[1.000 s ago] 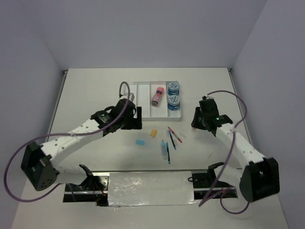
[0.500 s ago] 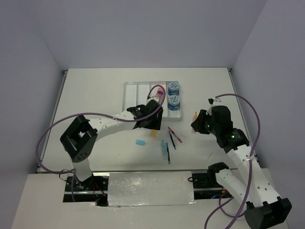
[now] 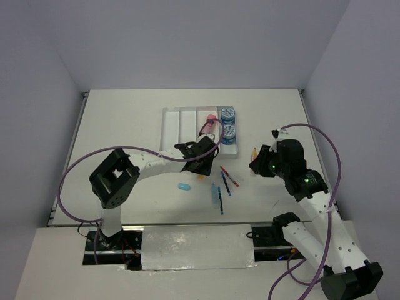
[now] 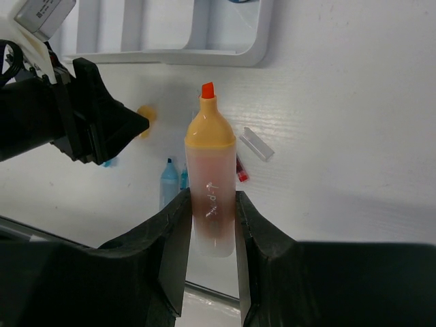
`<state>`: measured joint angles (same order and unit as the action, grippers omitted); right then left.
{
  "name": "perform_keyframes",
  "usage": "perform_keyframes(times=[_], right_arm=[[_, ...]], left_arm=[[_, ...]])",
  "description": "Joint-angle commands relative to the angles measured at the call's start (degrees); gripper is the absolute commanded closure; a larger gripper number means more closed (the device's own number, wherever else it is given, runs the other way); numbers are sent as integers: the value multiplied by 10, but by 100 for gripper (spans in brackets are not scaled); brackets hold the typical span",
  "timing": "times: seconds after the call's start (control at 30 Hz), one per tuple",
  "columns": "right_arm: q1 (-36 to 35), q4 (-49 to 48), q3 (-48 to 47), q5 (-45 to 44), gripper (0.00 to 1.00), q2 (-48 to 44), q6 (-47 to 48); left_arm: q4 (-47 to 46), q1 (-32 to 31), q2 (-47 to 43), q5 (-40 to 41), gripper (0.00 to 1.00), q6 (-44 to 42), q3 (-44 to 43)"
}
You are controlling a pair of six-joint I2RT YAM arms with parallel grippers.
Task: Sort the stationery into containers
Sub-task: Pick up the pen cap from the center of the board, then close the pen cap on the pen.
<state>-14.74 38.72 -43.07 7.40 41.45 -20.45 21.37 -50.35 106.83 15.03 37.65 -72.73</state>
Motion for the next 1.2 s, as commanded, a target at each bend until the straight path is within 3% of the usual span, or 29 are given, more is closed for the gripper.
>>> perform_keyframes(times=[0.0,0.37,0.4,0.5,0.63,0.77,0.83,0.9,1.0,1.17], right_arm=[[-1,-1,-18,14,96,-11,11],[-5,0,-19,32,95,-16,16],[-5,0,-20,32,95,-17,16],[-6,1,-21,32,95,-20,16],[-6,-6,-18,50,95,-21,16],[-7,-51,5,153,95,-25,18],[-7,-121,37,247,96,-38,-2],[-10,-224,66,328,97,-68,-30],[-13,-436,144,416,100,-104,-123],[-37,-667,220,481,100,-97,-242]], left_arm=[[-9,-5,17,-3,42,-12,2],[-17,-5,44,-1,47,-11,4],[-15,-5,48,-3,58,-11,4],[-18,-5,43,-12,82,-7,9],[-11,-5,6,-15,93,0,18],[-2,-2,-71,-31,100,-14,-16],[-19,6,-104,-55,100,-20,-33],[-58,24,-167,-89,100,-19,-28],[-311,80,-281,-245,100,35,88],[-591,118,-338,-367,100,140,186]])
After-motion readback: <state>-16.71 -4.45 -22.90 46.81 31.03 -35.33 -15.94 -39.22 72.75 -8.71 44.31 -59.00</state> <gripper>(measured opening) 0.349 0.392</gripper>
